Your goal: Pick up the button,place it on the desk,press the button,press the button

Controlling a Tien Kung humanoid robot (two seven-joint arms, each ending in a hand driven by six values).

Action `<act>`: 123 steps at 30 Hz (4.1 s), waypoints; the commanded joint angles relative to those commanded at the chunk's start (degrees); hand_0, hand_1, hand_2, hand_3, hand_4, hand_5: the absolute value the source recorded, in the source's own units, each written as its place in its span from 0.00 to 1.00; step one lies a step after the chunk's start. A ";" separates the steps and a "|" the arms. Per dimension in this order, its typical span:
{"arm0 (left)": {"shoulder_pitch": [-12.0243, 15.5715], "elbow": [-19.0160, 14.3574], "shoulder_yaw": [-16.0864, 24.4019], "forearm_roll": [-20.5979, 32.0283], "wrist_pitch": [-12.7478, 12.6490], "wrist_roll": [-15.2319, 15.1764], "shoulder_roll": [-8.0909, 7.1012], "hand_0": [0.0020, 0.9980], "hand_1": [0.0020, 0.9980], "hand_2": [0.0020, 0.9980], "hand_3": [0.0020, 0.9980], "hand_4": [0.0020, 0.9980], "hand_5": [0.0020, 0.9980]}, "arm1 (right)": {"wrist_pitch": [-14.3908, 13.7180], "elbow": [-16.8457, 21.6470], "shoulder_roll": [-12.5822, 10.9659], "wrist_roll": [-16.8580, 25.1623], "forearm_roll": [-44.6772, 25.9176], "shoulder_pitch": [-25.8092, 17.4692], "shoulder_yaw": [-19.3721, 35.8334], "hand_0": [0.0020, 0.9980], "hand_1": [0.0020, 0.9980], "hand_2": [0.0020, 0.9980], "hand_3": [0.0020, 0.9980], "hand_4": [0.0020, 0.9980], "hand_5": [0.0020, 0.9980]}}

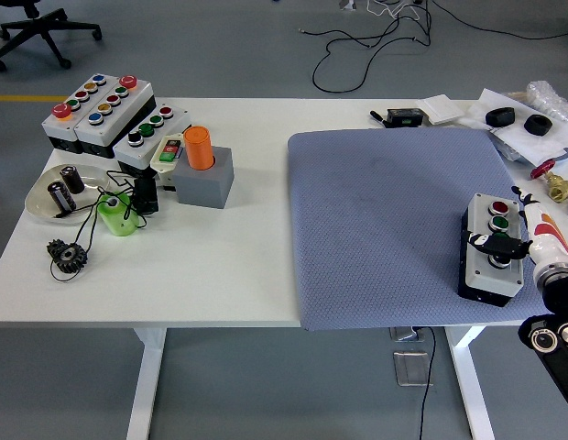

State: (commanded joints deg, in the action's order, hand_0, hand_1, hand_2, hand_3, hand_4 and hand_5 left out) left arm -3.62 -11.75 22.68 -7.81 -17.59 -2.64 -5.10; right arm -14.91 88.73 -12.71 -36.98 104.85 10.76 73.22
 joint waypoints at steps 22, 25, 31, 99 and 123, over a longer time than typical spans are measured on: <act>-0.16 0.06 0.01 0.00 -0.08 0.00 -0.12 0.64 0.61 0.59 0.56 0.36 1.00 | 7.64 -4.00 1.22 0.00 10.62 2.15 -1.35 0.75 0.80 0.97 1.00 0.90 0.11; -0.14 0.06 -0.04 0.03 -0.08 -0.01 -0.14 0.64 0.61 0.59 0.56 0.36 1.00 | 8.67 -4.18 1.24 0.00 11.30 2.08 -1.35 0.75 0.80 0.97 1.00 0.90 0.11; -0.17 0.05 -0.05 0.03 -0.08 -0.04 -0.17 0.64 0.61 0.59 0.56 0.36 1.00 | 8.97 -4.73 1.40 0.00 11.95 2.19 -1.22 0.70 0.74 0.95 1.00 0.87 0.07; -0.57 0.27 0.50 -0.38 -0.17 0.46 -0.12 0.63 0.60 0.58 0.56 0.36 1.00 | 7.50 -10.68 -14.30 24.17 -4.90 14.07 -16.26 0.29 0.28 0.40 0.61 0.62 0.00; -0.45 0.32 -0.44 0.42 -0.19 0.77 0.21 0.64 0.60 0.58 0.56 0.36 1.00 | -1.61 -22.08 -18.58 52.29 -1.22 19.49 -31.85 0.29 0.30 0.42 0.63 0.61 0.00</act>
State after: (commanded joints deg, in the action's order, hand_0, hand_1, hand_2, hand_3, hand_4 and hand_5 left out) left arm -4.07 -11.42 22.25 -7.40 -17.78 -1.87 -4.89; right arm -16.51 66.65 -31.29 15.31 103.63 30.26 41.37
